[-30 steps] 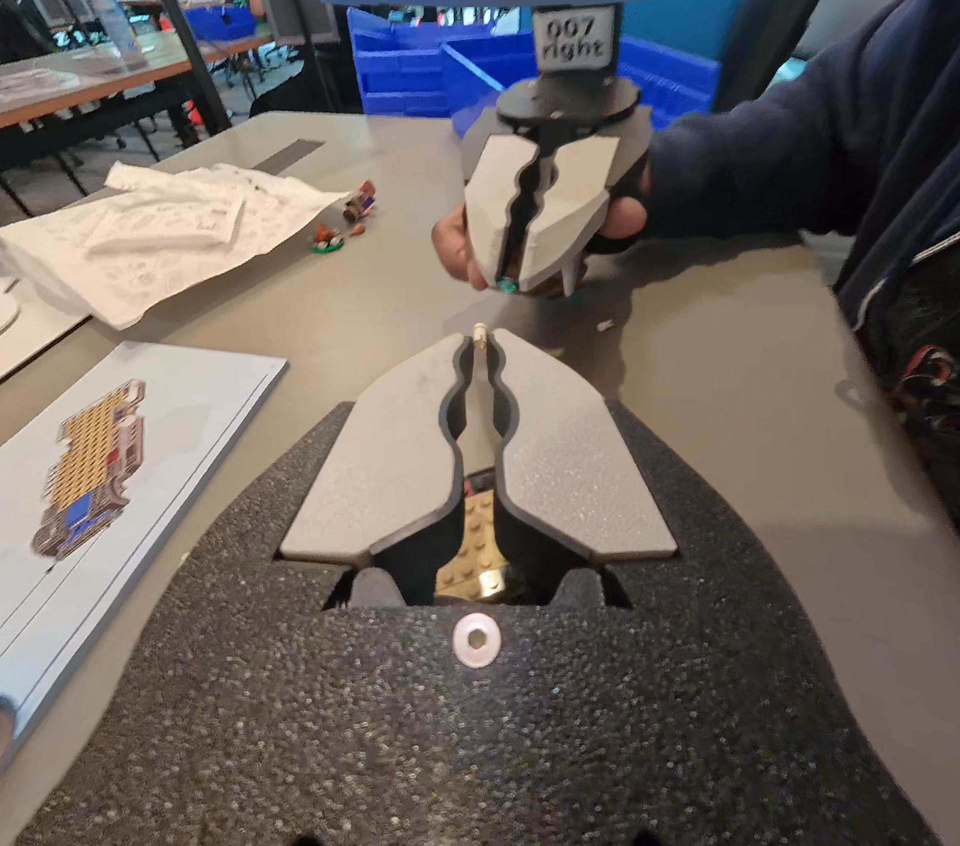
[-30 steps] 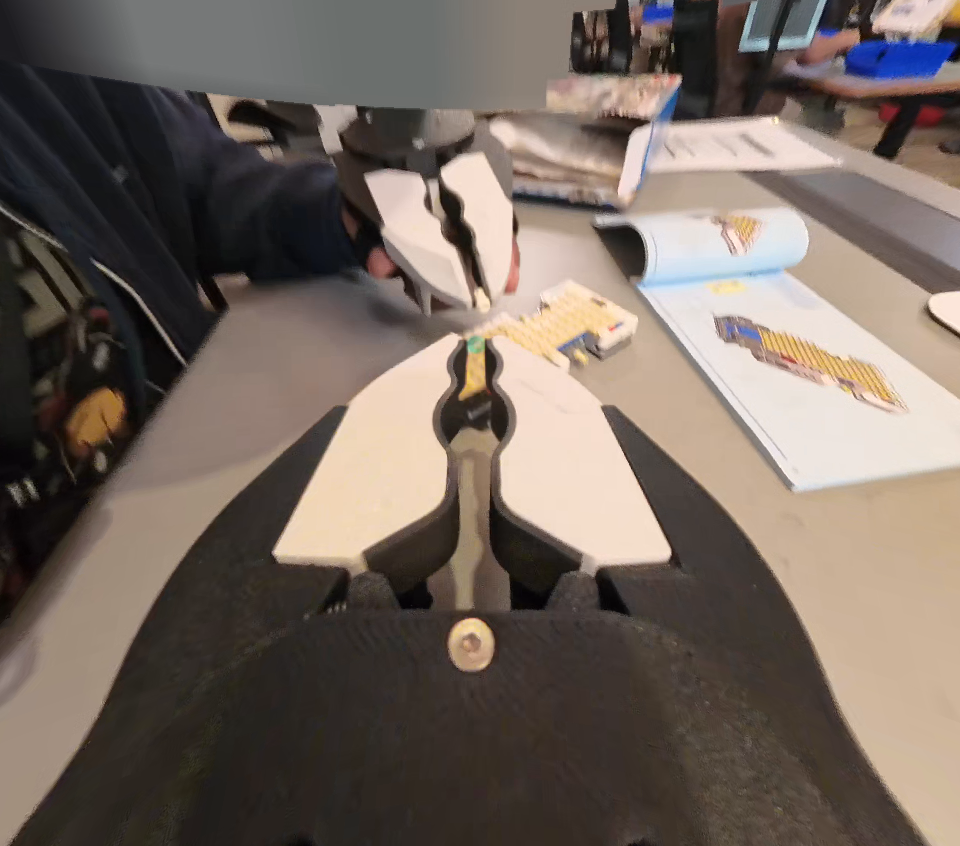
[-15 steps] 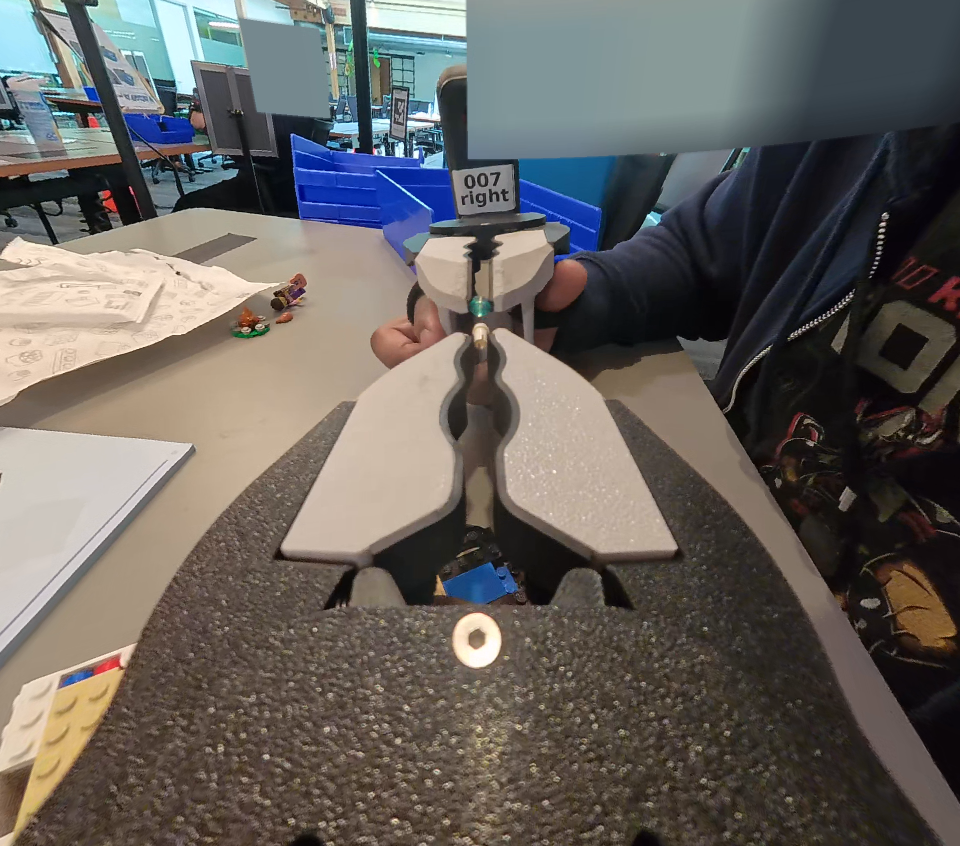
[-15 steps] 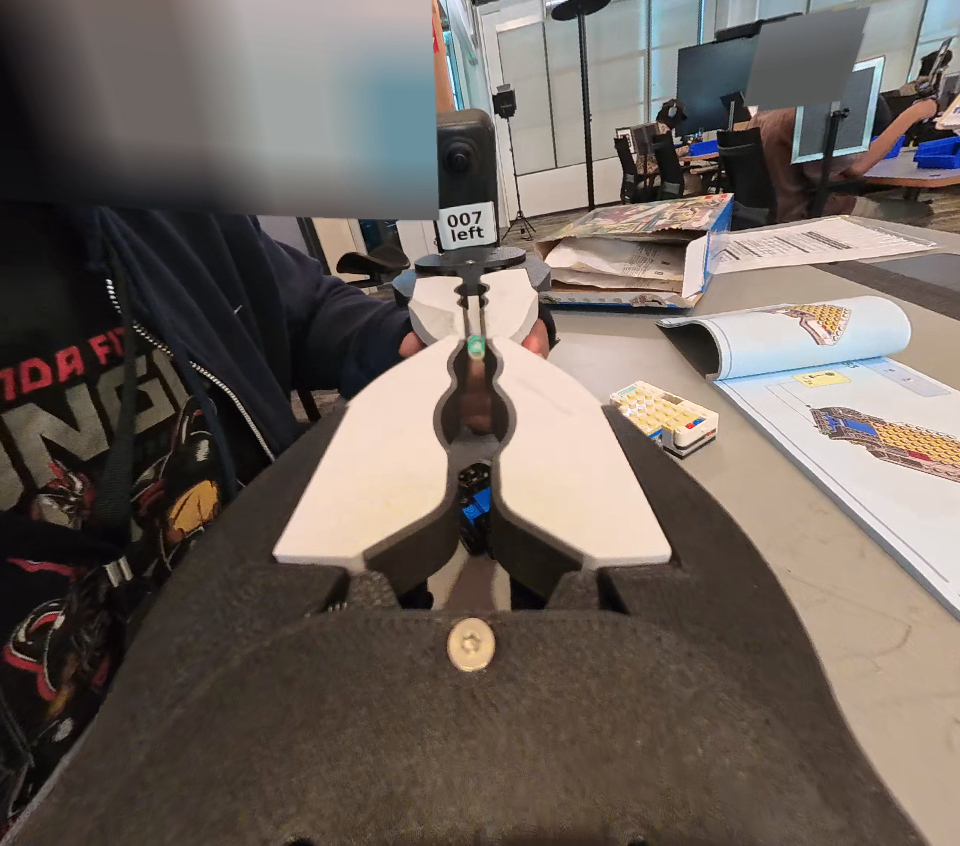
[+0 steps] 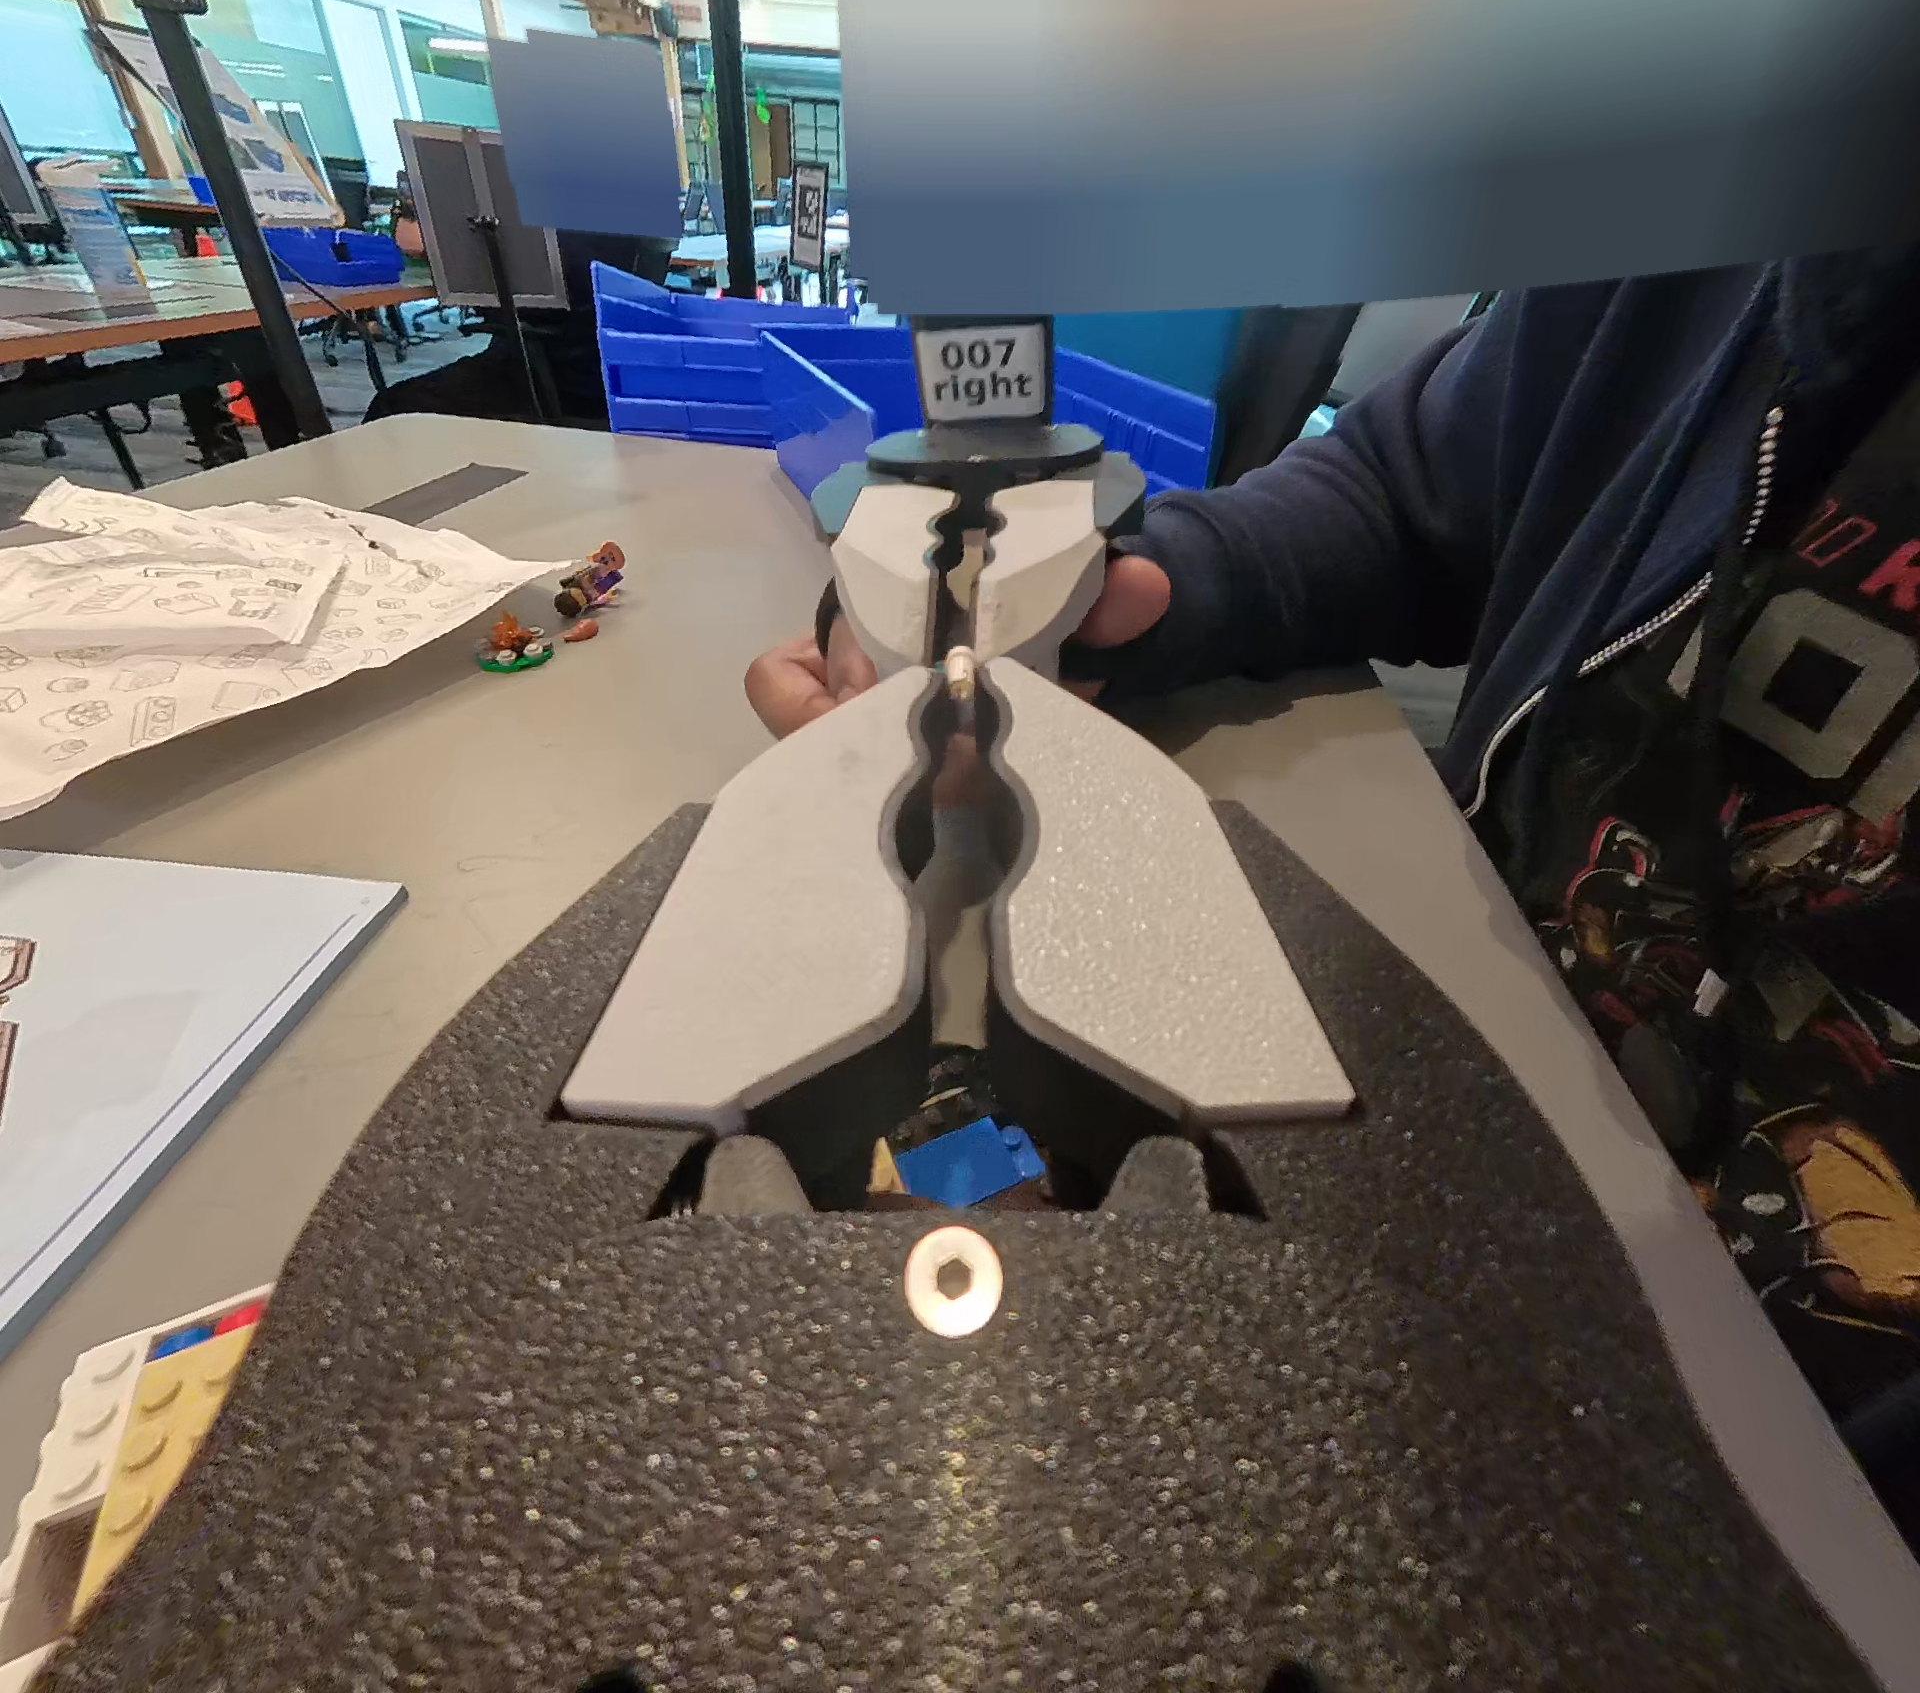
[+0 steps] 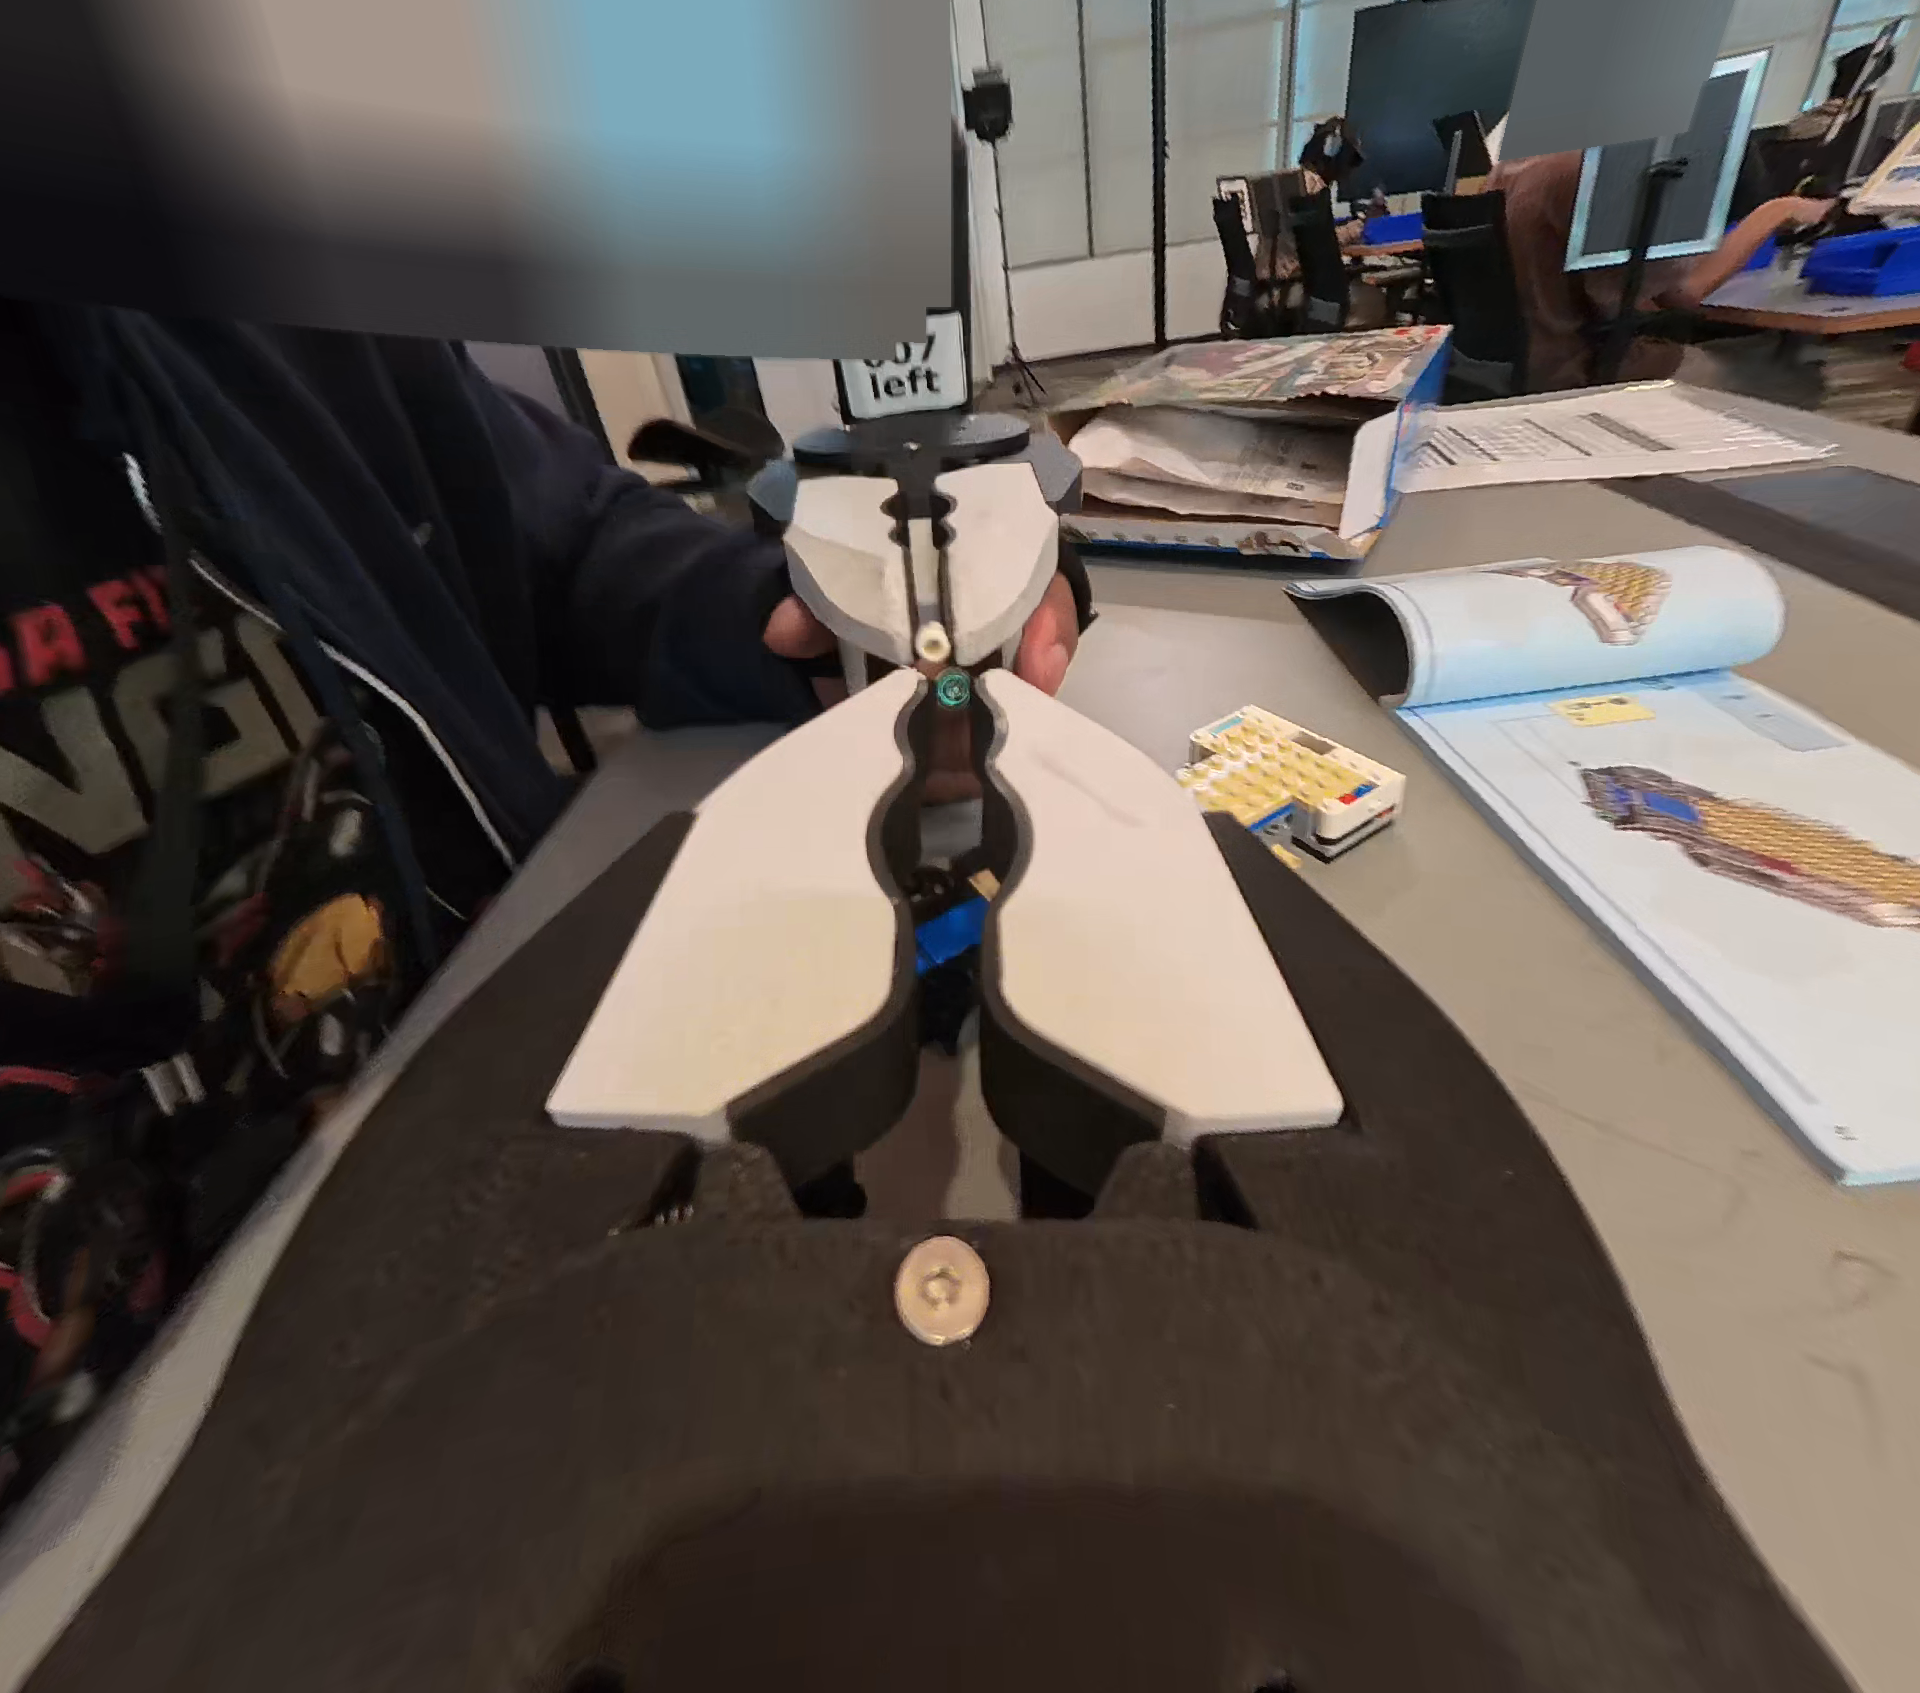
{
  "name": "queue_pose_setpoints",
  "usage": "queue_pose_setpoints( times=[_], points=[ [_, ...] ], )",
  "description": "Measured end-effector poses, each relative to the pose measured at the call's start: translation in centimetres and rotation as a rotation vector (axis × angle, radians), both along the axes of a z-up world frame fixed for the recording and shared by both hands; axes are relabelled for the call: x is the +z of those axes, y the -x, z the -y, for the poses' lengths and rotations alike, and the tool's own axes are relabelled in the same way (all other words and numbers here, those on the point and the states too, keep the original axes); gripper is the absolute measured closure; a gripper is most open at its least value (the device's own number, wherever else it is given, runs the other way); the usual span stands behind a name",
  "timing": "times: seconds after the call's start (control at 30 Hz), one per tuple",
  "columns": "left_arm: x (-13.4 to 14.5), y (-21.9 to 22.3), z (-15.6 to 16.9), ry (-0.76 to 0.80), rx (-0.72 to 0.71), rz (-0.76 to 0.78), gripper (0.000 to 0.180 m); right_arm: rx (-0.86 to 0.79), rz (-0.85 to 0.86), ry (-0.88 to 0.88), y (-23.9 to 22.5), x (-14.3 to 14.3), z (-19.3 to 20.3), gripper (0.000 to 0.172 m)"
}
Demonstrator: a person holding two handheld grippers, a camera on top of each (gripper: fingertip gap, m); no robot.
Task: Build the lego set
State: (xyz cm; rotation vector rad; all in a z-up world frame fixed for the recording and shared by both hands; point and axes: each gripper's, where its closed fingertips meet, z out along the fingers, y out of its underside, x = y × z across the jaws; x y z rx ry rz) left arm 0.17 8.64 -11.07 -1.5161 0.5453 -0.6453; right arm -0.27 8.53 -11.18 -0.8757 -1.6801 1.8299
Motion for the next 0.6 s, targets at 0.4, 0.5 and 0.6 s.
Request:
queue_pose_setpoints(
  times=[0.4,0.5,0.6],
  points=[
    [-1.4,-0.2,-0.4,0.034,0.015,-0.089,0.176,-0.033,-0.010,-0.166,-0.3,-0.9,0.1,0.166],
    [-1.8,-0.2,-0.5,0.046,0.020,-0.107,0.176,-0.037,-0.016,-0.170,-0.4,-0.8,0.0,0.166],
    [-2.0,-0.2,-0.5,0.053,0.022,-0.118,0.176,-0.043,-0.013,-0.184,-0.4,-0.8,-0.2,0.166]
  ],
)
